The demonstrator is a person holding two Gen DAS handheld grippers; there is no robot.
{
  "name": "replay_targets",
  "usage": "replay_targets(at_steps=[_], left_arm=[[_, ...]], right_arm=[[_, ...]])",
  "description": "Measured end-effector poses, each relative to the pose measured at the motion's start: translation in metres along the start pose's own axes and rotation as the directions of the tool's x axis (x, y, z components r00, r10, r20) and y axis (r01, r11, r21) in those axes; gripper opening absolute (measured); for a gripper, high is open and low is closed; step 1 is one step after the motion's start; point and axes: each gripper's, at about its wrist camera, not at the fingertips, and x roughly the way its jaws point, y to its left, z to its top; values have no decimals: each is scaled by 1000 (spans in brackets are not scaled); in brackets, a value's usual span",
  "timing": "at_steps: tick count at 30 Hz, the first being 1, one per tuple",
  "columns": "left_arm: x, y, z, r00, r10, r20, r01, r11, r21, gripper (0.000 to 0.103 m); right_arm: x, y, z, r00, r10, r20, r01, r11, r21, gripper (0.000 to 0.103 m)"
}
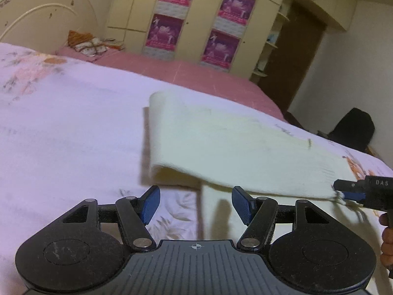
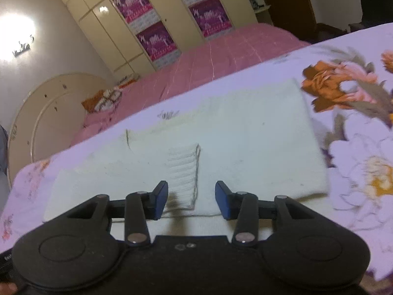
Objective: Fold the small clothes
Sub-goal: 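Grasp the sweater hem with the right tool and lift it toward the collar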
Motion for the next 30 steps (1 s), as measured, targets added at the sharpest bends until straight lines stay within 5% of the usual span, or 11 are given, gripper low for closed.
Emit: replay_targets(at_steps=[3, 4, 11, 15, 30], left_arm=[[8, -3, 5, 1000, -2, 11, 2, 1000, 3, 64], [12, -6, 7, 1000, -5, 15, 5, 1000, 0, 64], [14, -26, 6, 1000, -24, 19, 23, 998, 67, 64], [7, -29, -4, 999, 45, 10, -46, 989, 138, 64], [21, -19, 4, 997, 50, 66, -47, 998, -50, 64]], right_arm=[[8, 15, 1, 1000, -7, -19, 5, 996, -84, 10], [8, 20, 2, 1000, -9, -16, 7, 994, -108, 8], [-27, 33, 20, 991, 32, 128, -13, 989, -146, 7], [-35, 31, 32, 989, 40, 140, -17, 987, -159, 7], [-54, 47, 47, 977, 82, 198, -39, 976, -212, 7]])
